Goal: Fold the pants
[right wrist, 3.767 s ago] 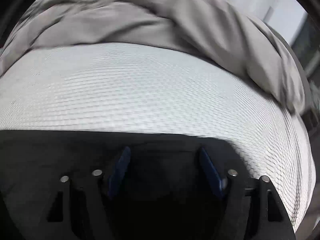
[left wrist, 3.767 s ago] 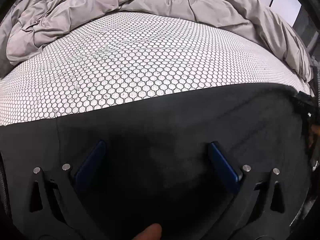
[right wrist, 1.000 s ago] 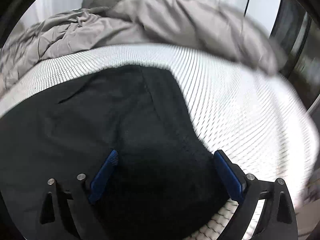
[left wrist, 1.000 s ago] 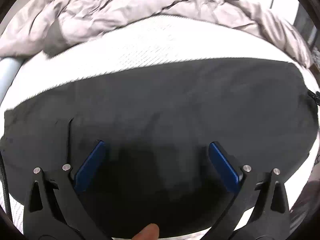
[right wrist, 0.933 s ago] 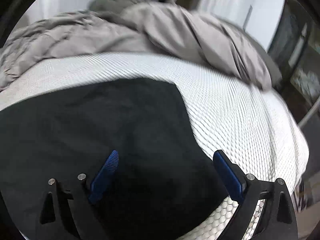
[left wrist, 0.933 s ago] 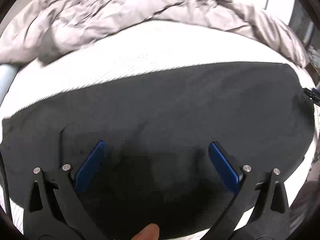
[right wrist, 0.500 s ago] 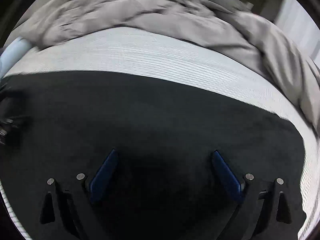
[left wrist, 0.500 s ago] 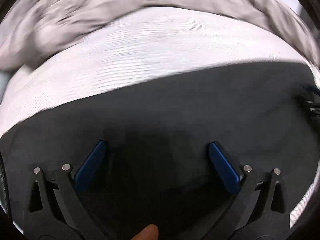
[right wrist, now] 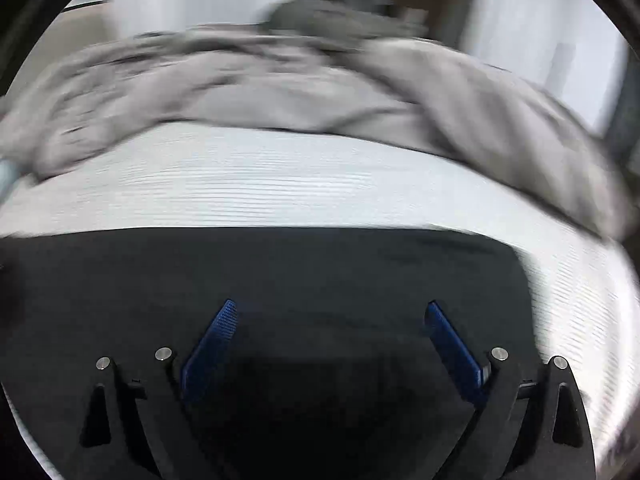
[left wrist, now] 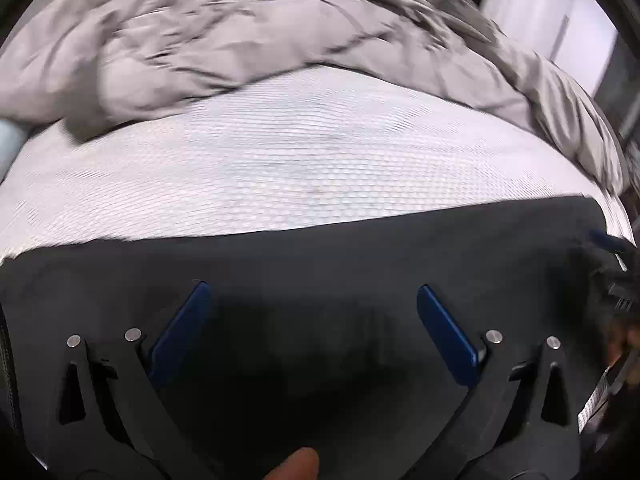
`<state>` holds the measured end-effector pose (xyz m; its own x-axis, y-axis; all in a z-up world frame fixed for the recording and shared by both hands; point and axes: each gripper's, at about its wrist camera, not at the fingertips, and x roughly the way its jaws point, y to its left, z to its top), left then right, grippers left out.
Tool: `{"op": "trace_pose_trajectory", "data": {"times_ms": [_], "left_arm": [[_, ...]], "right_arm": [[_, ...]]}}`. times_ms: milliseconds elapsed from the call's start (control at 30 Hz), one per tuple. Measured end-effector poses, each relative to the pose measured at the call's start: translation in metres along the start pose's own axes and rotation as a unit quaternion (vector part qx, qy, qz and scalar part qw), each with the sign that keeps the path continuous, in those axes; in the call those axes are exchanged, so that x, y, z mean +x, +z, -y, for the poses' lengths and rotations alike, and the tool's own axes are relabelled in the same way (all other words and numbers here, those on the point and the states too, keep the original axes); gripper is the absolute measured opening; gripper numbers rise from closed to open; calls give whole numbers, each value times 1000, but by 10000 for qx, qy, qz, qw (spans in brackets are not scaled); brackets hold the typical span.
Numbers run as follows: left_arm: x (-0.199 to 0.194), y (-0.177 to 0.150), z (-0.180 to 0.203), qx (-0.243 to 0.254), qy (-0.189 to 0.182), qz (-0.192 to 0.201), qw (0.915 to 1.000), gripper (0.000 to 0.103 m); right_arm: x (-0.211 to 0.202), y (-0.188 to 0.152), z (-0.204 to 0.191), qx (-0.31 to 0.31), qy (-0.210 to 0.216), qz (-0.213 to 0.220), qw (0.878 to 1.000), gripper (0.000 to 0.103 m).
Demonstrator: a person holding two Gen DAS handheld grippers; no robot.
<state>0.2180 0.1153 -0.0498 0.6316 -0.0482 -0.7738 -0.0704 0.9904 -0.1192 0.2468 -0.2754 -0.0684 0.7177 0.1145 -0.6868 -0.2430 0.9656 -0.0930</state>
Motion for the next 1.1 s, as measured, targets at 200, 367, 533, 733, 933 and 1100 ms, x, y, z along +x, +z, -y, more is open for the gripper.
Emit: {"op": "trace_pose_trajectory", "data": {"times_ms": [200,367,533,733,933,1100], "left_arm": [[52,3,40,274,272,-620,9973,102],[42,4,-21,-320,986,-431,9937,103],[25,-6,-72,-751,1493,-326,9854,103],[-38,-15,-65,-372,715,176,9966,102],[-70,-40,-135,-761,1009,189,9918,68],[-51,-61,-199,-902,1379,-171,9862,19]], "right_arm": [[52,9,-112,-662,1024,-626,9906,96],[68,14,-94,-543,400,-699,9953,96],[72,9,-35,-6,-183,-770,9969,97],[47,12,-23,3,-164,-374,9992,97],[13,-2,-52,-552,549,-136,9969,97],[28,-16,-67,-875,626,-455,9932,97]]}}
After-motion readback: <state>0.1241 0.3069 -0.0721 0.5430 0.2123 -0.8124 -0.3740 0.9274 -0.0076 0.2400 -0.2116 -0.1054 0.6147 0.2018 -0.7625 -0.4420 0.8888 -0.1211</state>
